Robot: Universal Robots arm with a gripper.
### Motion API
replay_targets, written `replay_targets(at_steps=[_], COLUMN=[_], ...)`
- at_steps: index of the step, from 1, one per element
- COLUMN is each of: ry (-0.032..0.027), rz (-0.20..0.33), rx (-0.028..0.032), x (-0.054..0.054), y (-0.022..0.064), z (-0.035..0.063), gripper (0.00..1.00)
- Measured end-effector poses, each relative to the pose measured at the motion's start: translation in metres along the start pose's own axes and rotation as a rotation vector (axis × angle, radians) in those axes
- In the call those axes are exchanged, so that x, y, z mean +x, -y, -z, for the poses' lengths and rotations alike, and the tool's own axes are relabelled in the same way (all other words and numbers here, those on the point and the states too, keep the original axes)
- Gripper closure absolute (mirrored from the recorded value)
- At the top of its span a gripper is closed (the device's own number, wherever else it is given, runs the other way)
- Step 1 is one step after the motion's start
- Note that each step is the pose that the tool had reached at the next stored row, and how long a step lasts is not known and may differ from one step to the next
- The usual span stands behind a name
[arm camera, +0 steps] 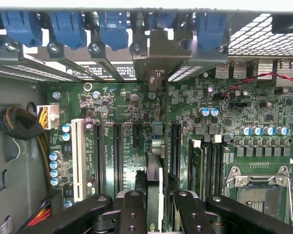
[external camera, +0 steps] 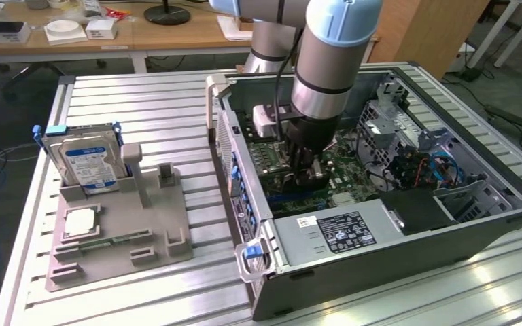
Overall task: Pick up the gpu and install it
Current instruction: 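Insert the gpu into the slot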
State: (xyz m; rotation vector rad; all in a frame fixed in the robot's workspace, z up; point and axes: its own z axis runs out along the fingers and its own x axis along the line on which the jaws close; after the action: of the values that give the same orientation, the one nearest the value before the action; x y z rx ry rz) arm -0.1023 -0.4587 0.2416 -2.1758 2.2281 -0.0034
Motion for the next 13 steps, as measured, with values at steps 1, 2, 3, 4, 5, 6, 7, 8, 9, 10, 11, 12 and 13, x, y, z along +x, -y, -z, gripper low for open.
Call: replay_targets(at_steps=[1, 2, 3, 4, 5, 6, 7, 8, 9, 10, 11, 12, 13], ry=[-0.0003, -0.0004, -0.0004, -0.0003, -0.0003, -0.0002, -0.0002, -0.0001, 0.0, 0.0, 0.0001, 0.0003, 0.0006], rz=[0.0, 0.0, 0.0, 0.0, 0.0, 0.0, 0.0, 0.0, 0.0, 0.0, 0.0, 0.0, 0.0], rx=[-0.0001, -0.0001, -0.0002, -0.0003, -0.0002, -0.0002, -0.0002, -0.0001, -0.0001, 0.0, 0.0, 0.0004, 0.0008], x=[0.0, 0.0001, 0.0001, 0.0001, 0.0001, 0.0001, 0.0001, 0.0001, 0.0001, 0.0001, 0.0001, 0.0, 0.0], y=[-0.0002, -0.0004, -0.0006, -0.0007, -0.0008, -0.0009, -0.0009, -0.0009, -0.0009, -0.0009, -0.0009, -0.0009, -0.0009], z=[-0.0004, -0.0008, -0.0012, -0.0016, -0.0021, -0.0024, -0.0027, -0.0028, -0.0029, -0.0029, -0.0029, -0.0026, -0.0023], gripper=[0.74, 0.74, 0.74, 0.74, 0.74, 0.74, 0.74, 0.74, 0.74, 0.74, 0.74, 0.74, 0.74])
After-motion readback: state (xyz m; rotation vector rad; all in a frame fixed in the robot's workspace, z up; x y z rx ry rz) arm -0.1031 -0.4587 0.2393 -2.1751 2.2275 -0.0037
